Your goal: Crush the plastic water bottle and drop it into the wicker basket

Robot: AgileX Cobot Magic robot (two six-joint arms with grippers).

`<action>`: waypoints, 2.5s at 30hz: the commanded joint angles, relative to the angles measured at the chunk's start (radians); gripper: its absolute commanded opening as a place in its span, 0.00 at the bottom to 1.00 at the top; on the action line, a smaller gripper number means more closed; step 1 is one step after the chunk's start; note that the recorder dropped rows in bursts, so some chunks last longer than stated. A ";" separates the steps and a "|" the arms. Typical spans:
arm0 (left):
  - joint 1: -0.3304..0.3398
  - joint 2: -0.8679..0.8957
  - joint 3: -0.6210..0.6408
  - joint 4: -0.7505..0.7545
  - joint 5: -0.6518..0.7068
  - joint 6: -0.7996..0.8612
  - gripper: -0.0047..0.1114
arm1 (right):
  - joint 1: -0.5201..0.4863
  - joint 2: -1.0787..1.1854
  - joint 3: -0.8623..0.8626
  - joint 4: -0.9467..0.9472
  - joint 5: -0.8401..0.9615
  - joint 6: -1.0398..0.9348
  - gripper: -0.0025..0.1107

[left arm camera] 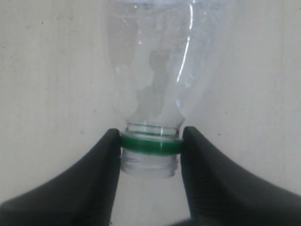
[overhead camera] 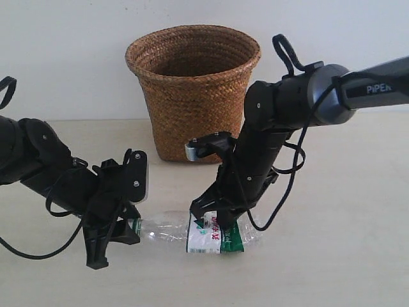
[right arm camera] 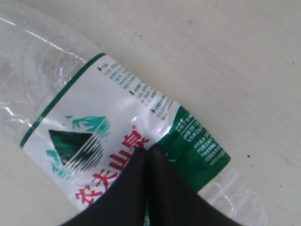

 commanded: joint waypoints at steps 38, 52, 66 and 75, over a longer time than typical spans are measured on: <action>-0.003 -0.006 0.000 -0.023 -0.023 -0.003 0.07 | 0.081 0.001 -0.180 -0.144 0.157 0.114 0.02; -0.003 -0.006 0.000 -0.023 -0.024 -0.003 0.07 | 0.081 -0.051 -0.120 -0.042 0.048 0.071 0.02; -0.003 -0.006 0.000 -0.023 -0.024 -0.003 0.07 | 0.081 0.166 -0.120 0.048 0.043 -0.006 0.02; -0.003 -0.006 0.000 -0.023 -0.024 -0.003 0.07 | 0.081 0.208 -0.123 0.047 0.037 -0.006 0.02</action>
